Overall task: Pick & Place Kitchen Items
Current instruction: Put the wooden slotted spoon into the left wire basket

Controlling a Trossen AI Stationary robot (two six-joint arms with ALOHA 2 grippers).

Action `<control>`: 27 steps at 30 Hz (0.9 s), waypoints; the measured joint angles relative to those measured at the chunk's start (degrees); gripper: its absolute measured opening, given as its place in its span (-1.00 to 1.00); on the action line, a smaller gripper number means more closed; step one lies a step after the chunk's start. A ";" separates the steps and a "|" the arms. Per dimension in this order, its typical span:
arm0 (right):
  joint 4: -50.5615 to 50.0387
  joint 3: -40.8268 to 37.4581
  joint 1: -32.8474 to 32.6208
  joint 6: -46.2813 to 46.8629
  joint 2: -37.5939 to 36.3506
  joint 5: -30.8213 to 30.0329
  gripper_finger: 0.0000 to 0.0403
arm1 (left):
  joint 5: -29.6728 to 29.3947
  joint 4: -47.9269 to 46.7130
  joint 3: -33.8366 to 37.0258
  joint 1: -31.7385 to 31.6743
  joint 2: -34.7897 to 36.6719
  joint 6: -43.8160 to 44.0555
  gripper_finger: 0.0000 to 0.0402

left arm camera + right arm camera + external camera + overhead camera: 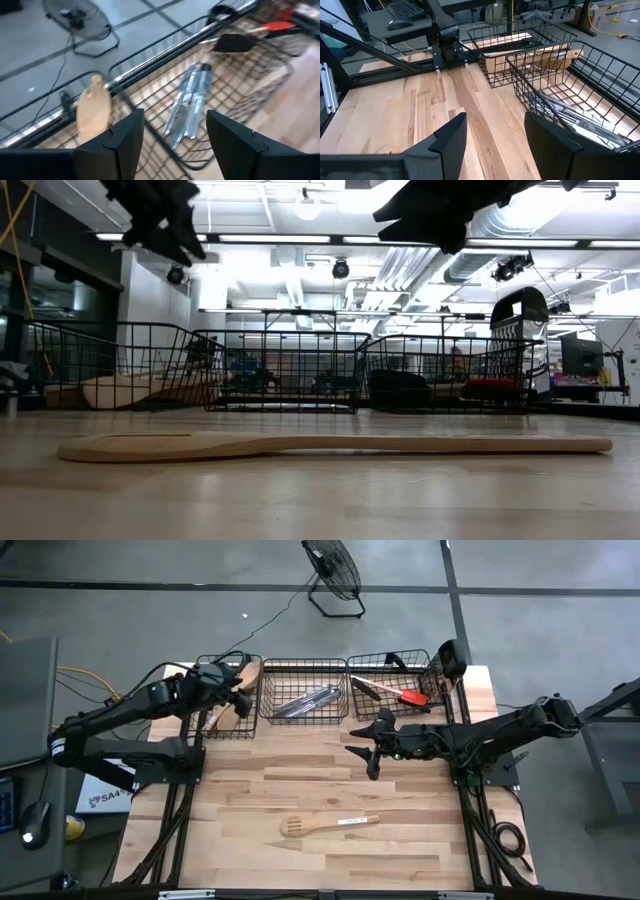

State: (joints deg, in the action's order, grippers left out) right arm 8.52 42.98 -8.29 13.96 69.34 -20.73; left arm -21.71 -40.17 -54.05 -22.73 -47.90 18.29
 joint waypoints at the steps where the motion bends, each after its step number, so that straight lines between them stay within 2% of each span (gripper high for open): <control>1: -0.04 0.00 0.00 0.01 0.00 0.00 -0.05 | -0.36 -0.11 -0.60 1.26 0.00 0.01 0.04; 12: -0.23 0.00 0.02 1.29 0.00 1.20 -0.05 | -3.26 1.46 -3.87 13.55 -1.75 0.43 0.04; 27: -2.60 0.02 0.02 1.51 0.00 1.54 -0.05 | -3.35 4.94 -8.06 28.49 -11.67 1.04 0.04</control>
State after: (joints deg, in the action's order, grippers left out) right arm 5.92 43.00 -8.27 15.47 69.34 -19.19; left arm -25.06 -35.23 -62.11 5.76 -59.57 19.33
